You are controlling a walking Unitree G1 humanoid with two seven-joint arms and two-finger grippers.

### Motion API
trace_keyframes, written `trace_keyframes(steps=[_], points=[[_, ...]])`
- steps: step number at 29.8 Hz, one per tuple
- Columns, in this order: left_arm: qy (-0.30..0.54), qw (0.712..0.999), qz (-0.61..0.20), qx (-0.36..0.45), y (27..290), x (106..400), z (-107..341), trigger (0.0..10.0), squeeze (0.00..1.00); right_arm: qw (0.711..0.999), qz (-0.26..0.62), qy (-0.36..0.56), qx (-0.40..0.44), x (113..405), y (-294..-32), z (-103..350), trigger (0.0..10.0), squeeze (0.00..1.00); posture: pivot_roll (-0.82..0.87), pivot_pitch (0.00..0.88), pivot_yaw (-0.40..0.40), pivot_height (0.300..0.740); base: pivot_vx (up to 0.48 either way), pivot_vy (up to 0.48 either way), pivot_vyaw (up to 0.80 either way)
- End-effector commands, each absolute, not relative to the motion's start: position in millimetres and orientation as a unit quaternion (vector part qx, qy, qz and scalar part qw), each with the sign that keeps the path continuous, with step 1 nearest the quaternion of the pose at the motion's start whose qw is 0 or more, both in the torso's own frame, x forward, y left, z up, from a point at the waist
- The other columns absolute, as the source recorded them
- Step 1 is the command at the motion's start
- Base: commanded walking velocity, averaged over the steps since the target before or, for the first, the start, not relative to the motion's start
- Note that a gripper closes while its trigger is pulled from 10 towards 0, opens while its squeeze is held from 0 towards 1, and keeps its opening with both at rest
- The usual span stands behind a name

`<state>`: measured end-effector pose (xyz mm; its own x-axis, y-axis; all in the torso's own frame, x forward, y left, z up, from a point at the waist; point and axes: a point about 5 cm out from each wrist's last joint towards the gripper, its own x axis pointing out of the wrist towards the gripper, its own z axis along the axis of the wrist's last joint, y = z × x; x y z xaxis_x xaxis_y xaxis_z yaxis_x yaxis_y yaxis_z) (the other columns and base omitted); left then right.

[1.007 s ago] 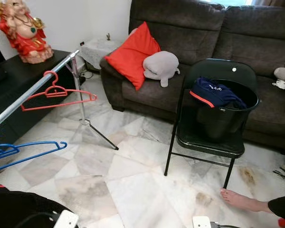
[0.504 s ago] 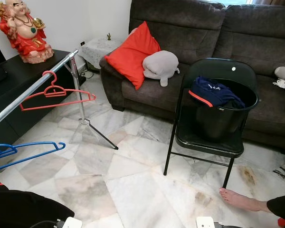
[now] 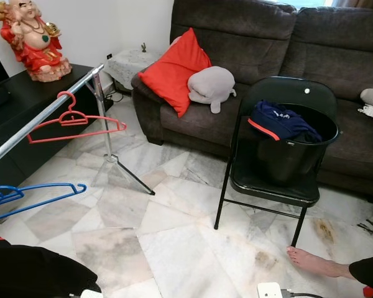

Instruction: Hang hanger

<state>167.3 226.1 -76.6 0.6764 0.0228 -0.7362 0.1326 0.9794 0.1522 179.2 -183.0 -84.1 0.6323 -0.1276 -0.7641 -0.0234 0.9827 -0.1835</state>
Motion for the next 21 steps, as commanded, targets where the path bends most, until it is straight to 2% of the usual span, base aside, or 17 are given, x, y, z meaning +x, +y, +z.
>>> trace_keyframes(steps=[1,11,21], points=[[0.411,0.907,-0.032,0.090,224.8,162.3,-79.6,10.0,0.00,0.898,-0.024,0.430,-0.092,176.3,-184.1,-85.2,10.0,0.00,0.01,0.038,-0.031,0.740,0.000,0.000,0.00],[0.410,0.907,-0.037,0.090,228.1,161.5,-78.8,10.0,0.00,0.900,-0.023,0.426,-0.092,179.4,-179.4,-84.2,10.0,0.00,0.02,0.055,-0.034,0.740,0.000,0.000,0.00],[0.412,0.905,-0.038,0.097,235.5,161.3,-77.1,10.0,0.00,0.898,-0.024,0.431,-0.088,176.5,-177.4,-85.9,10.0,0.00,0.02,0.067,-0.027,0.740,0.257,0.000,0.00]])
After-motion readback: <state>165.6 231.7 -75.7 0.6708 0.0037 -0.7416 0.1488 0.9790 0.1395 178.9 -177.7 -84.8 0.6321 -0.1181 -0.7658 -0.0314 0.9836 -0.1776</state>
